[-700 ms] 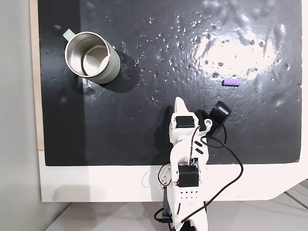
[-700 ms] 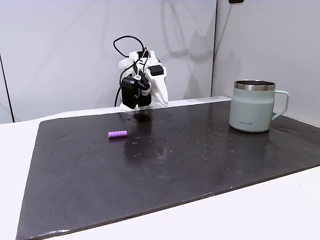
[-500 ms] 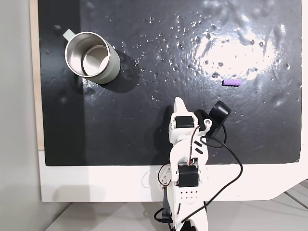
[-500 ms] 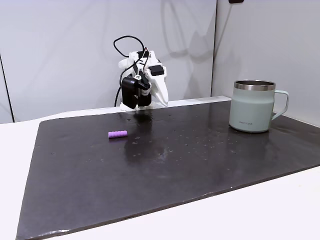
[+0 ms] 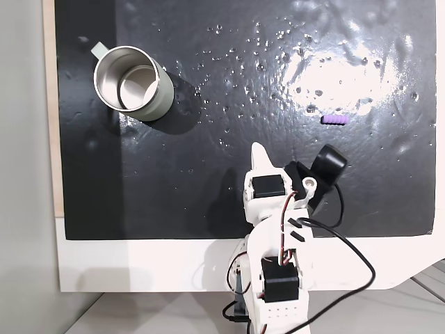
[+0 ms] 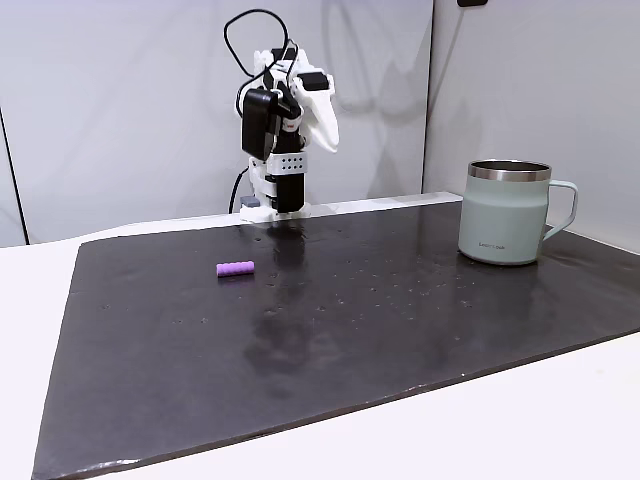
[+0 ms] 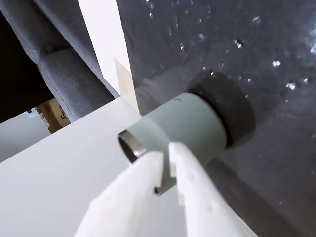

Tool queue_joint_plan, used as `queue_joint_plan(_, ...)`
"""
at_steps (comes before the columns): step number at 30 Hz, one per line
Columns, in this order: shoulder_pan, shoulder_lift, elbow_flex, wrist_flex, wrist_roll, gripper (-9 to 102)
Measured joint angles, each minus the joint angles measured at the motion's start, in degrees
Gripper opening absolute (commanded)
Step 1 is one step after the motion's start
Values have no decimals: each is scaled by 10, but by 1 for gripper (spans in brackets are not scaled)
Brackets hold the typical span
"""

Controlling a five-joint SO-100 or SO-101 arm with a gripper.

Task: Grasp a pengrip and put it in the cup.

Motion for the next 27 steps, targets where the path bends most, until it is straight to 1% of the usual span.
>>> queue_joint_plan(2, 11, -39, -64, 19, -3, 0)
queue_joint_plan(6, 42, -119, -185, 79, -39, 0)
queue_joint_plan(10, 96, -221, -299, 137, -79, 0)
queue_joint_plan(17, 182, -400, -459, 211, -154, 0)
queue_joint_plan(23, 231, -530, -548, 227, -223, 1)
queue_joint_plan(27, 262, -609, -596, 227, -264, 5)
